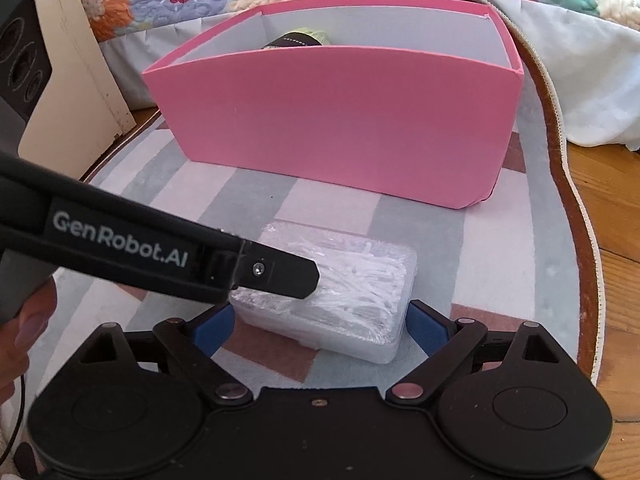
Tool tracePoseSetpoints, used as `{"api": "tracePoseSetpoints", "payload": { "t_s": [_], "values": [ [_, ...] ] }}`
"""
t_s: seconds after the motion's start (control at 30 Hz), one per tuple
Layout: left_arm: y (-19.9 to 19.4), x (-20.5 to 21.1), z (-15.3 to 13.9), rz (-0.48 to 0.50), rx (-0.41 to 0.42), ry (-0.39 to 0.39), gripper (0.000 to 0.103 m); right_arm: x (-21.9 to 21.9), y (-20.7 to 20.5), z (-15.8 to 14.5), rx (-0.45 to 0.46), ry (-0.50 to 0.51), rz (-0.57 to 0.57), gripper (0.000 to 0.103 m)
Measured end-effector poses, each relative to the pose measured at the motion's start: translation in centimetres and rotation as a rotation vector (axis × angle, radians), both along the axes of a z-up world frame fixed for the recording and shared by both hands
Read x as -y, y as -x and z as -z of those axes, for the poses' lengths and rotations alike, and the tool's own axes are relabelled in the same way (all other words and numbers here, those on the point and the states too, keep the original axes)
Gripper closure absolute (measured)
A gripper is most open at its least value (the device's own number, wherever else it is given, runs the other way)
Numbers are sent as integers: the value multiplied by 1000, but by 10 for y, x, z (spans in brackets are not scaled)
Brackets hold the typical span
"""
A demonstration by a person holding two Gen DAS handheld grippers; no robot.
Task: Organize objects
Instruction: 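Close the left gripper on the clear plastic floss box, then lift the floss box with the left gripper and carry it over the pink box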
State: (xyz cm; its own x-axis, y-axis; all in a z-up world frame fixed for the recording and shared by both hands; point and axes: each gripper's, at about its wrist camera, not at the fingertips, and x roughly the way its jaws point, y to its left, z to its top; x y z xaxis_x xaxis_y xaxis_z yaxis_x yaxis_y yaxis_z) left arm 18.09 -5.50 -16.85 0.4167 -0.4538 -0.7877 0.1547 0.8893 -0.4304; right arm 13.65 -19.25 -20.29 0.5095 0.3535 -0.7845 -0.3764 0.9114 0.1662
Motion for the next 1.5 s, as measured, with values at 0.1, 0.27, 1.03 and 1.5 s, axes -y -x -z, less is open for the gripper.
{"api": "tracePoseSetpoints", "payload": {
  "t_s": [0.1,0.27,1.03,1.5],
  "values": [
    [0,-2,1,-2,-19,16,56,2,0,1,-5,-7,3,7],
    [3,-1,2,-9,-14,22,56,-1,1,2,3,26,-19,8],
    [23,6,-27,14,33,-9,57,2,15,-23,9,44,-28,8],
    [50,6,-60,29,44,-4,56,-8,37,-60,-19,121,-62,8]
  ]
}}
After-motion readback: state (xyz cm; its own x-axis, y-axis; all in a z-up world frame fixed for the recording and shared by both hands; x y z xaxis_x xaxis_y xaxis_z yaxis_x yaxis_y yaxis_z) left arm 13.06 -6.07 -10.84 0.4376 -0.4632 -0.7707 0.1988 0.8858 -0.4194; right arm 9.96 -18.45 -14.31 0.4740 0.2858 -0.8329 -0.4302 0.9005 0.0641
